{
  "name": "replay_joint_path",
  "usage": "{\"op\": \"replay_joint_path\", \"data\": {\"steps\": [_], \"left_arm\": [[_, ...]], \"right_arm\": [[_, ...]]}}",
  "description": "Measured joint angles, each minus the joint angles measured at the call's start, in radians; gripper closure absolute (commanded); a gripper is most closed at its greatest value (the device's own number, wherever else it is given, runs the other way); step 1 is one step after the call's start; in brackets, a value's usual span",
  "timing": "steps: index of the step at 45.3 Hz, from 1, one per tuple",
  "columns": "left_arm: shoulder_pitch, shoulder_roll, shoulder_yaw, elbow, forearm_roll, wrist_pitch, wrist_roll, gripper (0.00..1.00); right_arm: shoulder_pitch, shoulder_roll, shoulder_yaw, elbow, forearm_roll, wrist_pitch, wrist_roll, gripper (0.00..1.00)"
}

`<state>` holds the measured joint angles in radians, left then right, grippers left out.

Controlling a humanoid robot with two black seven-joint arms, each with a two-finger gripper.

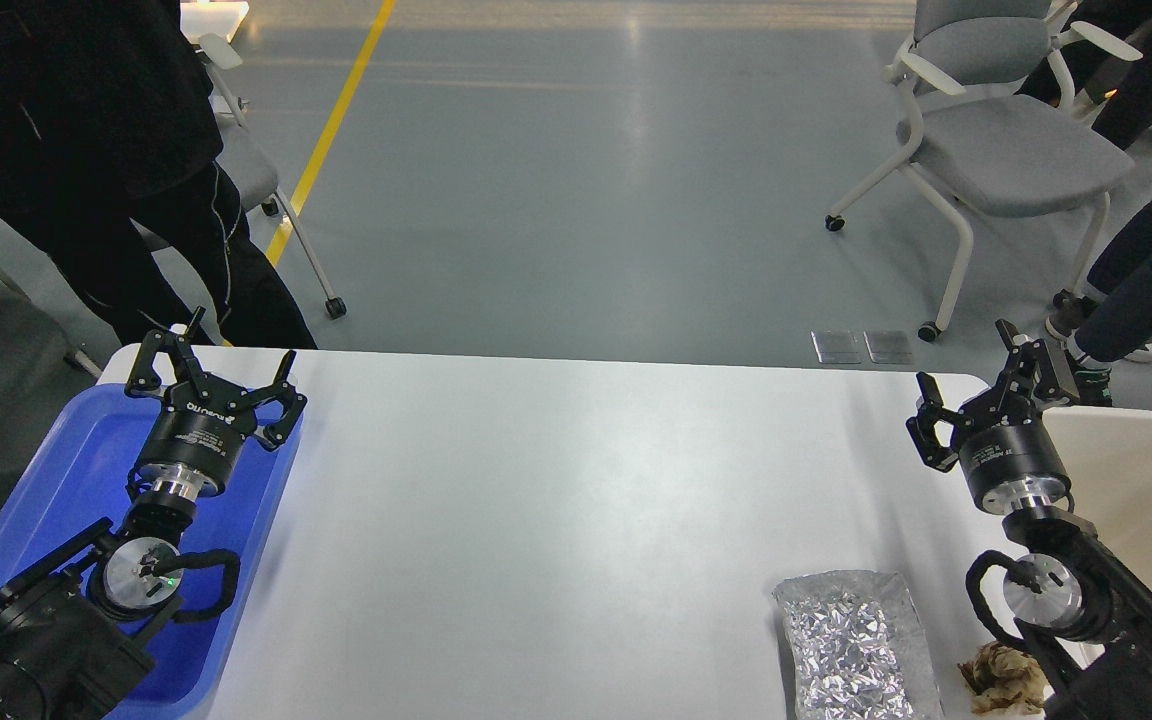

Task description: Tidy desktop

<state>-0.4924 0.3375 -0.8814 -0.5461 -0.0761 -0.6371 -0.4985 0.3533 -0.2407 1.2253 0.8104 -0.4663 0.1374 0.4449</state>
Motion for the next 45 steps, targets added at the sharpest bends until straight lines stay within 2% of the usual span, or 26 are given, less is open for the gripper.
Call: {"op": "replay_joint_path", "data": {"steps": [32,36,45], "left_arm": [[-0.001,0.000,0.001,0.000,-0.001,0.001,0.000,0.00],[-0.001,0.000,0.001,0.000,-0.001,0.001,0.000,0.00],[-0.001,0.000,0.001,0.000,-0.001,0.001,0.000,0.00]], "right_arm": [[0.015,-0.003,0.002,0.007,0.000,0.002,-0.006,0.00],[0.019,-0.003,0.004,0.012,0.000,-0.004,-0.023,0.00],[0.024,-0.036,0.009,0.075,0.001,-0.030,-0.101,0.00]]}}
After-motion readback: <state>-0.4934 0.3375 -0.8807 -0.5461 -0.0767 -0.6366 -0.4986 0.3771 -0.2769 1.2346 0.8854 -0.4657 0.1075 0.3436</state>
